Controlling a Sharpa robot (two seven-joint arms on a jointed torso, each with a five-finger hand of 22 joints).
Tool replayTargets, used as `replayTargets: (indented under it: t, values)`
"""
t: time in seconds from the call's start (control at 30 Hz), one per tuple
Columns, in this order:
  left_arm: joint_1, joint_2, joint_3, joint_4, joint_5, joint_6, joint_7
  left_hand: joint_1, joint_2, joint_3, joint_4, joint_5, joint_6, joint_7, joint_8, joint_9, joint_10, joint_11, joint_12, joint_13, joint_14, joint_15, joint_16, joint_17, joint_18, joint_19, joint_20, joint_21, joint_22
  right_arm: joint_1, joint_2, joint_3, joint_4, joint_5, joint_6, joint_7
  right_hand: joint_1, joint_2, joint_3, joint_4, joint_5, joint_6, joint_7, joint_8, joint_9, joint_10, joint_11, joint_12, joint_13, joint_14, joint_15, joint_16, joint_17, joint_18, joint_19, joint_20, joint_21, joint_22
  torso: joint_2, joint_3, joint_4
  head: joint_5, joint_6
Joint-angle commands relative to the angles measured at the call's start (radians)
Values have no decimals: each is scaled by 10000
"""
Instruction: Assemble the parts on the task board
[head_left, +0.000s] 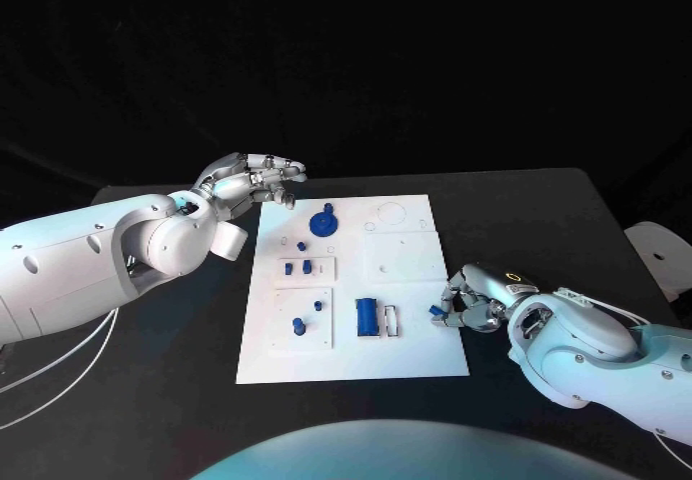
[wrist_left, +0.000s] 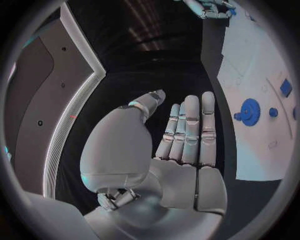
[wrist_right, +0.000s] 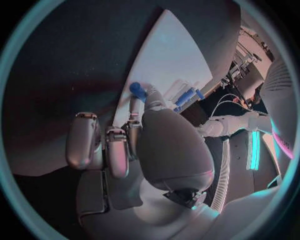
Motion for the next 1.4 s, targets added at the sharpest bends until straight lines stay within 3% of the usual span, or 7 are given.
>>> replayTargets:
  t: [0.03,0.2,0.23,0.5,0.8,0.93,1.4]
  values:
    - [5,0,7,38,49,83,53,20,91,-70,7,25,-54,4,55,-5,-92,5,37,-10,-69,3,50,-10,114,23,36,-49,-11,-128,47,-95,-48,-111,670,-122,509,232,201,-13,-5,-10,-81,-72,-167,41,-63,9,-461,924,-39,12,2145,-94,131,-46,-5,1737,-4,-1,-6,5,-10]
    - [5,-9,7,44,49,75,48,20,91,-70,7,25,-54,4,55,-5,-92,5,37,-10,-69,3,50,-10,114,23,36,-49,-11,-136,45,-94,49,-133,482,-130,1040,246,1048,39,-608,92,-129,-158,-252,88,-108,117,-372,931,-79,20,2178,-104,151,-90,40,1751,-6,2,-2,9,-12]
    - [5,-10,7,43,49,73,48,20,91,-70,7,25,-54,4,55,-5,-92,5,37,-10,-69,3,50,-10,114,23,36,-49,-11,-137,38,-94,80,-135,427,-134,1196,129,1786,43,-1037,126,-157,-203,-288,110,-133,165,-328,936,-102,27,2203,-111,164,-117,77,1761,-11,1,-2,7,-10]
    - [5,3,7,38,49,61,49,18,101,-86,15,25,-59,5,63,-8,-116,7,80,-4,-80,6,65,-33,114,25,39,-57,-37,-63,-15,-88,509,-19,-229,-171,-359,-1752,6858,-257,-788,24,-162,137,328,251,-145,325,-175,957,-94,53,2298,-135,216,-137,245,1799,-22,-12,-3,-11,14]
    - [5,57,7,32,54,80,54,22,105,-88,14,27,-60,5,65,-8,-123,7,89,-3,-82,6,69,-39,115,27,39,-58,-42,141,448,-76,822,1164,-739,-150,-1549,-1895,7642,-368,-860,-4,-153,290,580,336,-139,468,-68,993,-111,108,2470,-183,286,-129,502,1860,5,14,30,-9,43]
    - [5,45,7,54,56,83,45,21,107,-88,16,27,-60,6,65,-8,-124,7,92,-3,-82,6,70,-40,115,27,39,-58,-44,158,664,-72,794,1558,-768,-163,-1747,-1890,7718,-369,-858,-4,-151,298,601,347,-137,494,-49,992,-109,106,2465,-186,291,-130,526,1865,6,-12,33,-27,5]
    - [7,34,7,80,58,91,43,21,107,-88,16,27,-60,6,65,-8,-124,7,92,-3,-82,6,70,-40,115,27,39,-58,-44,26,1410,-71,212,1956,-644,-242,-2496,-1953,7788,-311,-883,54,-149,322,643,406,-133,642,60,994,-107,110,2476,-184,288,-128,527,1860,17,7,43,4,-12]
